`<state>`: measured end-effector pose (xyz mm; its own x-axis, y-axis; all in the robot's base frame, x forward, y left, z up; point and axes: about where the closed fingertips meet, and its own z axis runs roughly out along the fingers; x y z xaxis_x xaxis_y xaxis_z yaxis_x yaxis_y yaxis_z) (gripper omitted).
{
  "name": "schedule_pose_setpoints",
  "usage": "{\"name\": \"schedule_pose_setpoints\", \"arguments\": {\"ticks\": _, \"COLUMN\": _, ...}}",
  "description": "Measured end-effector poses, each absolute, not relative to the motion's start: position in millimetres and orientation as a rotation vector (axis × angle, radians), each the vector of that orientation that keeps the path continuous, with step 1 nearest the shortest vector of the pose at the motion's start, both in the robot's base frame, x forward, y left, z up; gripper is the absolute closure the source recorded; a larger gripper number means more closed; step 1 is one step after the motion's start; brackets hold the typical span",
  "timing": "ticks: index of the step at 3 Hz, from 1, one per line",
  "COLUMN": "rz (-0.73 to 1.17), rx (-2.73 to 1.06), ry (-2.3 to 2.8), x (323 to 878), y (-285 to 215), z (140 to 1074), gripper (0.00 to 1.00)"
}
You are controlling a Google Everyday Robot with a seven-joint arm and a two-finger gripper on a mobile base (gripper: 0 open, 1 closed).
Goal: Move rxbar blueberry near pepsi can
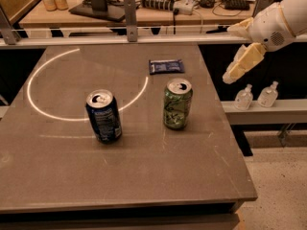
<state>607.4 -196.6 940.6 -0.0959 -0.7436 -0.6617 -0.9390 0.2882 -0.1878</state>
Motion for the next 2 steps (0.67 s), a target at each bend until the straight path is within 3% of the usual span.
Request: {"name": "schedule_pose_setpoints", "arguments": {"ticks": 2, "rz": 0.573, "rx": -1.486, "ry": 1.807, "x": 644.4, "y": -151.8, "z": 911.4, "gripper": 0.00}}
